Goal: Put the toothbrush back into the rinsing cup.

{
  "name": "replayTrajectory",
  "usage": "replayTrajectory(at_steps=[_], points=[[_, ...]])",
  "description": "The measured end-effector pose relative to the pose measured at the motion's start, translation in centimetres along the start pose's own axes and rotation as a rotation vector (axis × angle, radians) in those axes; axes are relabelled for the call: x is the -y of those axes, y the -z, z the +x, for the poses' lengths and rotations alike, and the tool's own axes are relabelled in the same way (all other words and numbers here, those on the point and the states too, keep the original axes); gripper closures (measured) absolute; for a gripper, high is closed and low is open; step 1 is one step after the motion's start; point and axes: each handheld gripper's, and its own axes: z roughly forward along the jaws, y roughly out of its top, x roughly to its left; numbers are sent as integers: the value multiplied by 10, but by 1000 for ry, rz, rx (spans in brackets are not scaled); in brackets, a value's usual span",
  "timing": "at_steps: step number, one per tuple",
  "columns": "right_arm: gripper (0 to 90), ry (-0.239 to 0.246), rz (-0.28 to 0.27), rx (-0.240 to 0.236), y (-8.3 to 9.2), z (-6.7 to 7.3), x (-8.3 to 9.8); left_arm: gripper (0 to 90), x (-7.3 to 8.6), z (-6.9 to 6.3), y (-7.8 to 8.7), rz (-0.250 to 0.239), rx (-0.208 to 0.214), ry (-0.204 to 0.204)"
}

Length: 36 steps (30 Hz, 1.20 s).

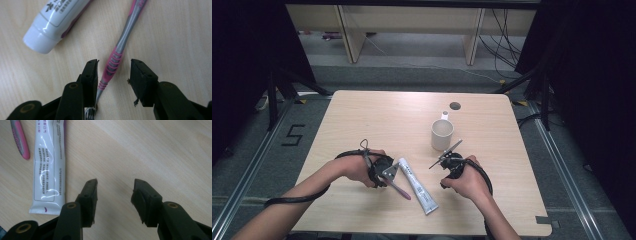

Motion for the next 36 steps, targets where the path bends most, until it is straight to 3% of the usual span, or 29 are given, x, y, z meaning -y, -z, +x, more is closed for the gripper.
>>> replayTrajectory(at_steps=[3,4,6,8,11,15,25,26,27,30,36], points=[[551,-5,1,-5,0,1,0,598,-3,2,-2,27,10,-33],[551,-7,0,-4,0,1,0,601,-4,4,-2,49,8,-62],[551,0,-6,-4,0,0,0,603,-5,3,-4,34,17,-45],[551,3,-5,-4,0,-1,0,607,-6,6,-3,37,18,-53],[551,-38,20,-9,1,2,1,616,-6,8,-5,49,34,-60],[551,-11,4,-5,1,0,1,631,-7,8,-7,58,62,-61],[551,-8,7,-8,0,-1,1,681,-9,6,-8,94,88,-79],[551,-11,7,-7,0,0,1,684,-9,7,-8,110,90,-95],[551,-14,7,-11,0,0,1,690,-9,6,-9,97,95,-73],[551,-14,9,-12,0,0,1,732,-10,6,-9,102,102,-72],[551,0,-3,-5,-1,-2,2,811,-9,3,-8,95,129,-31]])
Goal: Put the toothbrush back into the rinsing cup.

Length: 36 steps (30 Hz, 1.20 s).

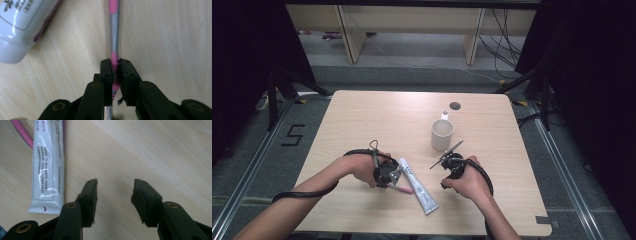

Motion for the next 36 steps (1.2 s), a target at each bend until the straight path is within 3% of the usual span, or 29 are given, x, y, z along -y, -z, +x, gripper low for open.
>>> replayTrajectory(at_steps=[1,2,3,5,6,7,8,9,10,12,16,19,22,29,30,31,36], points=[[551,3,-2,0,0,0,0,812,0,-1,1,-6,-3,2],[551,11,-5,0,0,-1,0,813,1,1,3,14,-11,-27],[552,-9,0,-4,0,0,0,814,1,-2,3,-16,-12,9],[553,10,-11,-4,1,0,0,814,3,-3,6,-25,-19,17],[554,10,-20,-8,2,1,0,814,4,-2,8,-4,-24,-6],[554,14,-29,-10,3,3,-1,814,5,-4,9,-15,-20,16],[550,54,-57,-22,4,4,-1,815,5,-6,9,-21,-22,23],[546,86,-76,-33,5,5,-1,814,5,-5,12,20,-20,-18],[545,146,-114,-41,7,7,-1,814,5,-8,11,-13,-18,19],[545,222,-151,-56,9,12,-1,814,4,-12,12,-25,-14,32],[558,364,-237,-69,12,23,-2,814,1,-15,16,-34,-19,26],[570,458,-297,-105,13,30,-3,815,-3,-17,19,-49,-23,24],[574,513,-328,-138,13,36,-3,815,-6,-18,24,-73,-27,29],[582,546,-346,-180,11,46,0,815,-14,-20,34,-99,-35,17],[582,570,-349,-174,10,46,-1,815,-15,-20,34,-100,-33,14],[581,550,-344,-187,9,48,0,815,-16,-20,36,-105,-33,10],[580,571,-334,-198,5,54,0,815,-23,-22,40,-100,-36,-15]])
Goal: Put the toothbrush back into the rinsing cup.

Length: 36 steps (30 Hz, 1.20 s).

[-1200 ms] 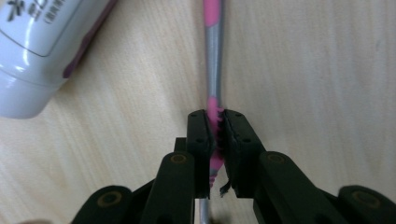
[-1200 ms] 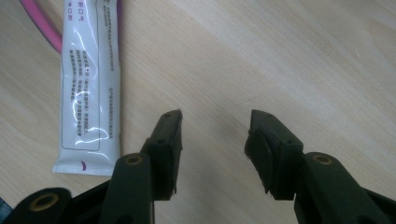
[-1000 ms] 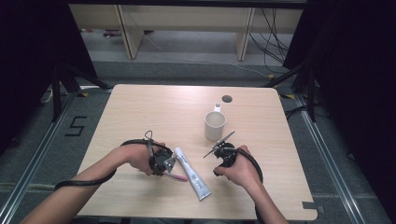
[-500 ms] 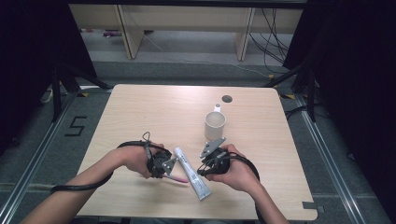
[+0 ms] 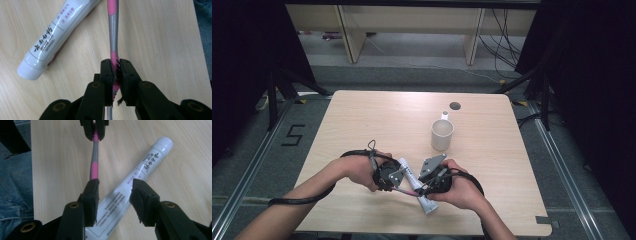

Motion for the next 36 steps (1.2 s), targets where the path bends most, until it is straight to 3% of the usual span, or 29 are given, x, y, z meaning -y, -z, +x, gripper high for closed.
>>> replayTrajectory(at_steps=[3,11,18,19,30,36], points=[[580,10,1,-16,-3,2,-1,815,-3,1,2,13,-9,-20],[582,14,7,-55,-12,7,-3,816,-8,2,4,7,-15,-27],[657,2,30,-64,-18,8,-2,815,-10,1,5,3,-18,-36],[665,20,25,-62,-19,7,-3,815,-11,1,5,3,-17,-35],[802,9,23,-76,-20,9,-3,815,-11,1,6,-2,-32,-39],[812,6,22,-77,-19,10,-2,815,-11,0,8,-6,-31,-35]])
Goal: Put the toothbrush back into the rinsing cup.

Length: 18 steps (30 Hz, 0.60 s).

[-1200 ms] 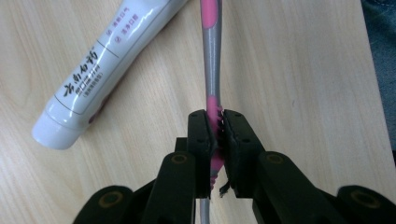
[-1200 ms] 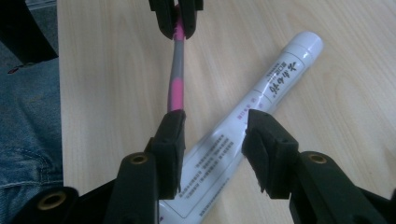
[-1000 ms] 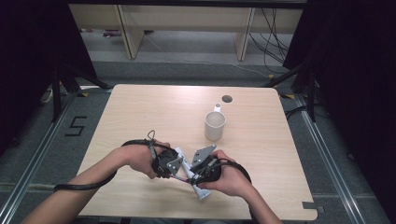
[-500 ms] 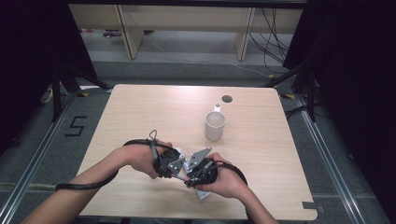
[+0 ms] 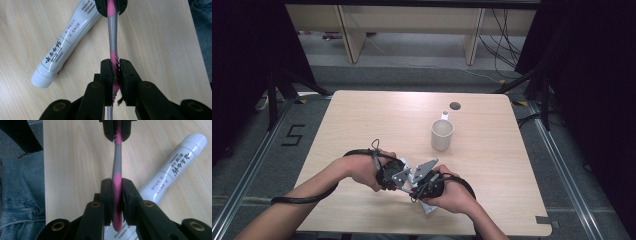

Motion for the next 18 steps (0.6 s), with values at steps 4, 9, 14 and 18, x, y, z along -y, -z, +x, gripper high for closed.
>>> replayTrajectory(at_steps=[4,9,14,18], points=[[816,0,-11,26,3,2,1,791,1,0,5,-40,-59,18],[817,-50,-51,73,12,-1,7,585,9,-2,20,-223,-220,110],[817,-94,-139,166,23,-10,19,494,26,-9,38,-560,-381,279],[817,-168,-307,280,35,-15,27,453,46,-20,36,-769,-442,456]])
